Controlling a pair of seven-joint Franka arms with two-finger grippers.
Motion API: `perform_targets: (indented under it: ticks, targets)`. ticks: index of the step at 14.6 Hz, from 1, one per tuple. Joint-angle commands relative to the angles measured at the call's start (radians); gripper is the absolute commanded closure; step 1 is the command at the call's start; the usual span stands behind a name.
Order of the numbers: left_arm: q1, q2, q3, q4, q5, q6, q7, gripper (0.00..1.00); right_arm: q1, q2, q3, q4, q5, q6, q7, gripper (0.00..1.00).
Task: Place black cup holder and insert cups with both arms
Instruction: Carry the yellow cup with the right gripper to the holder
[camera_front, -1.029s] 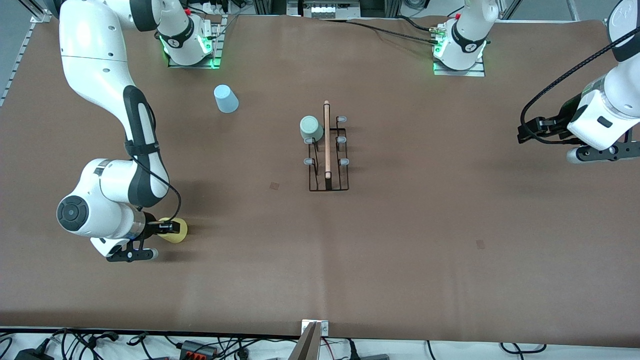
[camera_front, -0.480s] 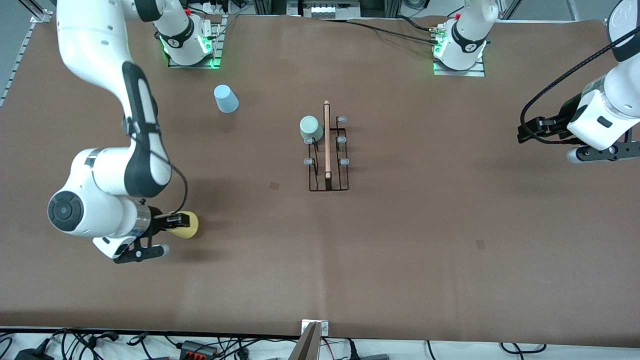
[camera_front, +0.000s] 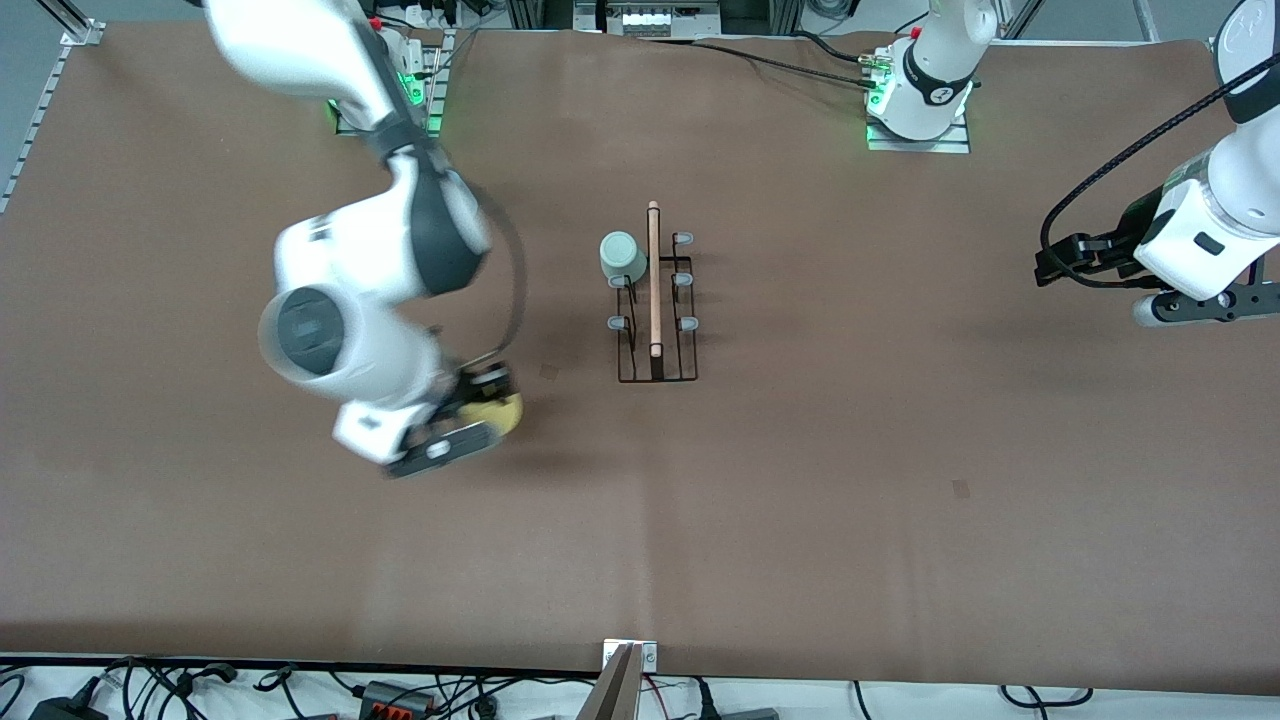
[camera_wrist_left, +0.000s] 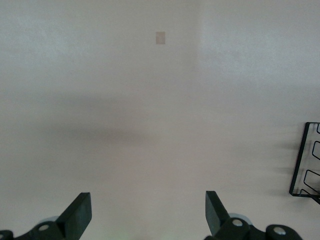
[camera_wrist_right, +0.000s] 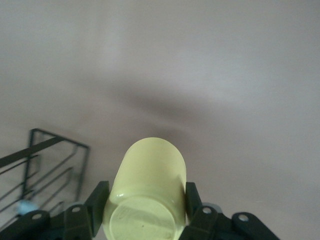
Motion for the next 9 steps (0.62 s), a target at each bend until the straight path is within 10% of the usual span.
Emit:
perform_targets:
  ticks: [1,9]
  targets:
    - [0.009,-0.022,-0.008,-0.011,0.009,-0.009,0.014,0.0,0.091,-0.009,-0.013,0.003,-0.008,-0.006,0.107,0.73]
    - [0.009,-0.022,-0.008,-0.011,0.009,-0.009,0.014,0.0,0.23,0.021,-0.006,0.001,-0.031,0.026,0.249,0.73]
